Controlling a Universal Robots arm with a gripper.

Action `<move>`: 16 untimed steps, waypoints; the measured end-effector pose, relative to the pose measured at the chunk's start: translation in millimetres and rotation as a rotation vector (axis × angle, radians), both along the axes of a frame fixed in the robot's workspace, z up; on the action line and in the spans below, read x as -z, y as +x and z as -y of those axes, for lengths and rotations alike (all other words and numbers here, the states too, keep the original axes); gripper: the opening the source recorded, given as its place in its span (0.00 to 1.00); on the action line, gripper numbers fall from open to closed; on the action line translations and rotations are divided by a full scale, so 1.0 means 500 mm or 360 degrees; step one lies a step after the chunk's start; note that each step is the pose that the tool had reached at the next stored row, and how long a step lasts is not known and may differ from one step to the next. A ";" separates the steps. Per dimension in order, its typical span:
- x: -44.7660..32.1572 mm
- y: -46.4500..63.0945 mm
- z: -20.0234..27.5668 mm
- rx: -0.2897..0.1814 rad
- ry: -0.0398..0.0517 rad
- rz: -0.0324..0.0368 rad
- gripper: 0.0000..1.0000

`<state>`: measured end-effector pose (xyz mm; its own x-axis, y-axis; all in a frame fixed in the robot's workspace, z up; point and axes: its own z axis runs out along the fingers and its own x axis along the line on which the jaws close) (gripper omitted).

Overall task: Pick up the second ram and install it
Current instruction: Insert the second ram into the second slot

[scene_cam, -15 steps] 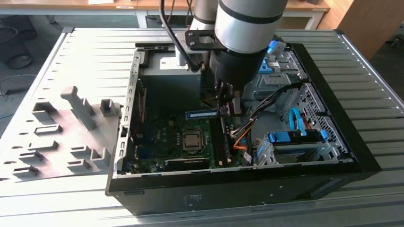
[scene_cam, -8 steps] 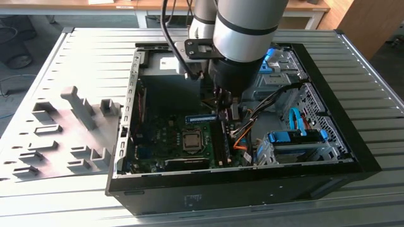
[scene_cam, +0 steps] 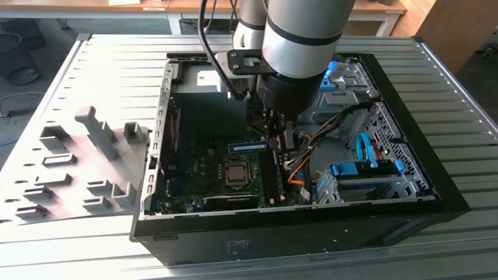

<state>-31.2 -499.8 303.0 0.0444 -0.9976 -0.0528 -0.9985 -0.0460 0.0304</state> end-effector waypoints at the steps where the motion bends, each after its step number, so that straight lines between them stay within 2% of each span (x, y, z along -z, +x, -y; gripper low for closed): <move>1: 0.000 0.000 0.0000 0.0000 0.0000 0.0000 0.14; 10: 0.000 0.000 0.0000 0.0014 0.0000 0.0000 0.14; 16: 0.002 0.000 0.0000 0.0178 -0.0001 0.0000 0.14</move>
